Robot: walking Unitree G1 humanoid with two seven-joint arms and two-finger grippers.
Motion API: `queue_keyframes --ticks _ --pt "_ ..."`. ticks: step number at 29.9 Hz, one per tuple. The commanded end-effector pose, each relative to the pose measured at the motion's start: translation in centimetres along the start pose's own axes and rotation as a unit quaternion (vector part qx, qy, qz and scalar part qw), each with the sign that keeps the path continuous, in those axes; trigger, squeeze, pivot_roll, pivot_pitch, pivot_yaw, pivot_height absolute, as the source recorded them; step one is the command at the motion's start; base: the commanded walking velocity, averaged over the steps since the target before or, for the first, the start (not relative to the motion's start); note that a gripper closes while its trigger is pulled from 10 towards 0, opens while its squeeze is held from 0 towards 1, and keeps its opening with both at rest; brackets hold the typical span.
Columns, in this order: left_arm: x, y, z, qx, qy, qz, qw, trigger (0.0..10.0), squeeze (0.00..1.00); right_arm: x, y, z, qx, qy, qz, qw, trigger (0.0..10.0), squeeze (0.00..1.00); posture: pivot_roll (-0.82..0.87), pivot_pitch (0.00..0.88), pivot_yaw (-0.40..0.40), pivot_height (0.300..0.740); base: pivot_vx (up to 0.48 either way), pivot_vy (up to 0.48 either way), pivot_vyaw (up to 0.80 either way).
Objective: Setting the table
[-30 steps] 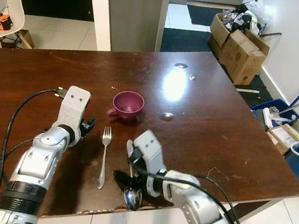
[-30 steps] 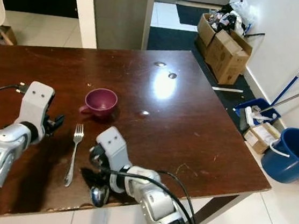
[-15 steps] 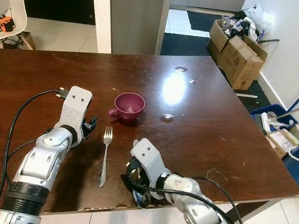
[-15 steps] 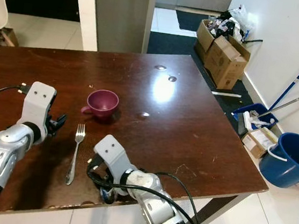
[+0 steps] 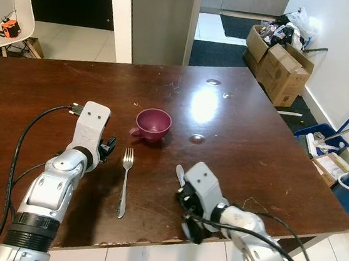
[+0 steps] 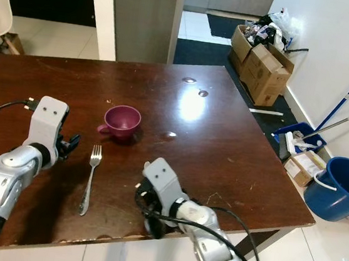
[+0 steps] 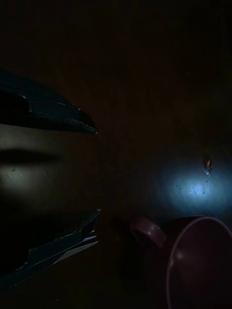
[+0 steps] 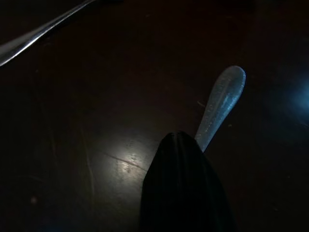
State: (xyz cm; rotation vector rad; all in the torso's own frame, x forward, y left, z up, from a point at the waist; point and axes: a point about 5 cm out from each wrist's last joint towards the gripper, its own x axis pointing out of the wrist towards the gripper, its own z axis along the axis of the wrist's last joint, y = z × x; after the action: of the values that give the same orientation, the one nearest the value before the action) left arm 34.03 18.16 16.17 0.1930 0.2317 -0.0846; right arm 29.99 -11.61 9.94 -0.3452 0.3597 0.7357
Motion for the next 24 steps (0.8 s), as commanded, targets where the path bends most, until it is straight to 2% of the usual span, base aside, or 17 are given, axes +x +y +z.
queue_keyframes --ticks 1,7,9,10,11,15,16,18,21,22,23,24 --pt "0.0 -0.1 -0.1 0.002 0.007 0.0 1.0 10.0 0.0 -0.3 0.1 -2.6 0.032 0.048 0.007 0.998 0.0 0.0 -0.04 0.094 0.075 0.74 0.0 0.0 0.0" --pt "0.1 -0.2 0.0 0.004 0.006 -0.001 1.0 10.0 0.0 -0.3 -0.8 -0.4 0.061 -0.014 0.001 0.998 0.0 0.0 -0.04 0.093 0.083 0.74 0.0 0.0 0.0" --pt "0.2 -0.3 0.1 0.006 0.006 -0.003 1.0 10.0 0.0 -0.5 -1.6 2.0 0.071 -0.081 -0.005 0.994 0.0 0.0 -0.04 0.091 0.089 0.74 0.0 0.0 0.0" --pt "0.2 -0.3 0.1 0.006 0.006 -0.003 1.0 10.0 0.0 -0.5 -1.6 2.0 0.071 -0.081 -0.005 0.994 0.0 0.0 -0.04 0.091 0.089 0.74 0.0 0.0 0.0" --pt "0.2 -0.4 0.1 0.007 0.006 -0.005 1.0 10.0 0.0 -0.8 -2.0 3.4 0.073 -0.114 -0.013 0.991 0.0 0.0 -0.04 0.09 0.091 0.74 0.0 0.0 0.0" --pt "0.2 -0.6 0.2 0.007 0.005 -0.008 1.0 10.0 0.0 -1.6 -2.8 5.9 0.067 -0.172 -0.023 0.983 0.0 0.0 -0.04 0.088 0.096 0.74 0.0 0.0 0.0" --pt "0.2 -0.6 0.2 0.007 0.005 -0.008 1.0 10.0 0.0 -1.6 -2.8 5.9 0.067 -0.172 -0.023 0.983 0.0 0.0 -0.04 0.088 0.096 0.74 0.0 0.0 0.0" --pt "0.3 -0.7 0.3 0.008 0.004 -0.01 1.0 10.0 0.0 -2.3 -3.4 7.7 0.063 -0.205 -0.03 0.976 0.0 0.0 -0.04 0.087 0.099 0.74 0.0 0.0 0.0" --pt "0.4 -0.8 0.3 0.008 0.004 -0.012 1.0 10.0 0.0 -2.5 -3.3 7.9 0.062 -0.2 -0.02 0.978 0.0 0.0 -0.04 0.087 0.099 0.74 0.0 0.0 0.0" --pt "0.4 -0.8 0.3 0.009 0.003 -0.012 1.0 10.0 0.0 -2.5 -3.1 7.8 0.06 -0.191 -0.015 0.98 4.2 0.0 -0.04 0.087 0.099 0.74 0.0 0.0 0.0" --pt "0.4 -0.7 0.3 0.009 0.003 -0.012 1.0 10.0 0.0 -2.4 -2.6 7.5 0.06 -0.175 -0.005 0.983 10.0 0.0 -0.04 0.088 0.099 0.74 0.0 0.0 0.0" --pt "0.4 -0.7 0.3 0.009 0.003 -0.012 1.0 10.0 0.0 -2.3 -2.1 7.1 0.06 -0.159 0.002 0.985 10.0 0.0 -0.04 0.088 0.099 0.74 0.0 0.0 0.0"
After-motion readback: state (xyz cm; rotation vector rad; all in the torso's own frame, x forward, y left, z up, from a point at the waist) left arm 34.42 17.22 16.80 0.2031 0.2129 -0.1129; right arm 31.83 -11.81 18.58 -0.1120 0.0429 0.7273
